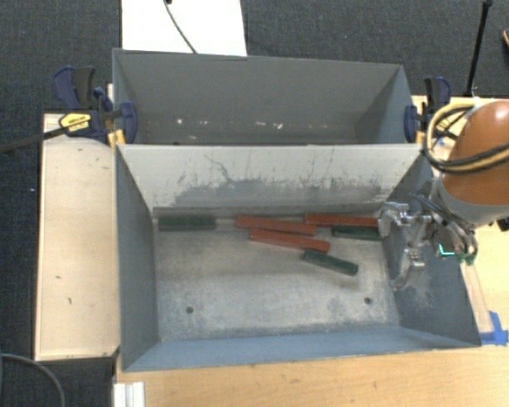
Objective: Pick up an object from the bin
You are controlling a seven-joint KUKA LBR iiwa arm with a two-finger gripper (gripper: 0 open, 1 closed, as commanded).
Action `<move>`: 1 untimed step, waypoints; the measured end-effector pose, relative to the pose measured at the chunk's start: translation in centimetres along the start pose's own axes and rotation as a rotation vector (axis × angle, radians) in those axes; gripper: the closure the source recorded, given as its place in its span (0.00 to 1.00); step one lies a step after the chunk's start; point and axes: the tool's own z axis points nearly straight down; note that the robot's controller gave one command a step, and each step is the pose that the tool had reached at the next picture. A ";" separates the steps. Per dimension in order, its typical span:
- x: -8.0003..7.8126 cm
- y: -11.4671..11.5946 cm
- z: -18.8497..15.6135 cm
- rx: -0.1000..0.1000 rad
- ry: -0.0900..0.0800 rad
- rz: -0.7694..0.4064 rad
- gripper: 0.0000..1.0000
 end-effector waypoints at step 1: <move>-5.9 2.9 9.1 0.000 -0.007 0.036 0.00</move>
Offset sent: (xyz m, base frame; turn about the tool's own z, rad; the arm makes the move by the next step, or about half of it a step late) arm 0.0579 0.0273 -0.0885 0.0388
